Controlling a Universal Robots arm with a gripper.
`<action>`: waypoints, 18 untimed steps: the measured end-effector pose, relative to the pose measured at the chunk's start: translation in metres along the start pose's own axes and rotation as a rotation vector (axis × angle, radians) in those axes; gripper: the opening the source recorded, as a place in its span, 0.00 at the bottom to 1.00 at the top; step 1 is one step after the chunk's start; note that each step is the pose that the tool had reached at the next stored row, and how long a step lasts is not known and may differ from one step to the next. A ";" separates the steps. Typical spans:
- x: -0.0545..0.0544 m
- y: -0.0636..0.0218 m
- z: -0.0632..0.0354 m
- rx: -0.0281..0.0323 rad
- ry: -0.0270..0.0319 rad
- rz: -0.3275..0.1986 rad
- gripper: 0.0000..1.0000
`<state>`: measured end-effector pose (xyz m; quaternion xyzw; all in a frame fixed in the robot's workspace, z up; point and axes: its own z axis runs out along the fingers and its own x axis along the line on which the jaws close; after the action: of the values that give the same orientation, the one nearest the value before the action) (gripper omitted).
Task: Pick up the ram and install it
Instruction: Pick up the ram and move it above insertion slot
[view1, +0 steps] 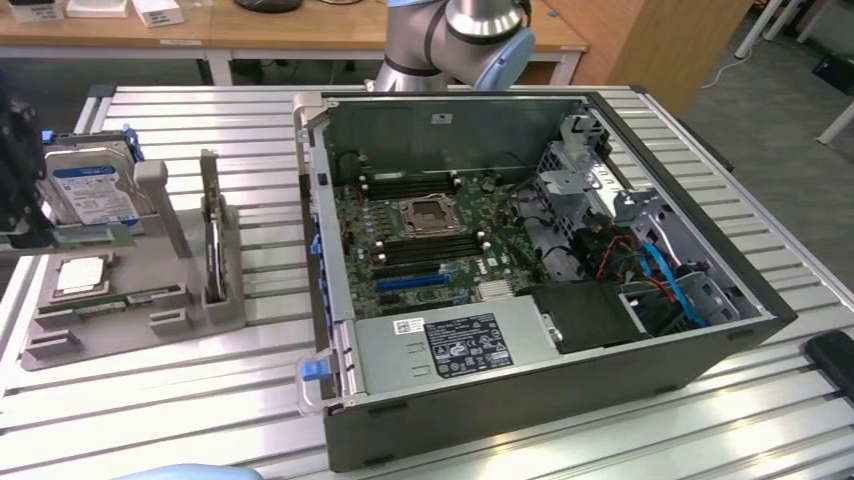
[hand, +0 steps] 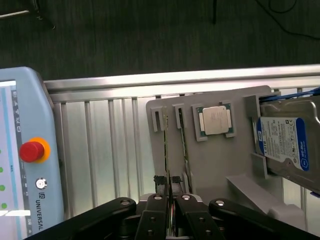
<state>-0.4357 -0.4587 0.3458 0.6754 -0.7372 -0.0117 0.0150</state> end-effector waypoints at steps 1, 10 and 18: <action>0.000 0.0001 -0.0029 -0.0001 -0.0001 0.002 0.13; 0.000 0.0009 -0.0242 -0.0007 -0.0006 0.017 0.13; 0.000 -0.0054 -0.0247 -0.0009 -0.0001 0.017 0.13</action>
<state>-0.4294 -0.4587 0.3702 0.6690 -0.7430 -0.0120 0.0153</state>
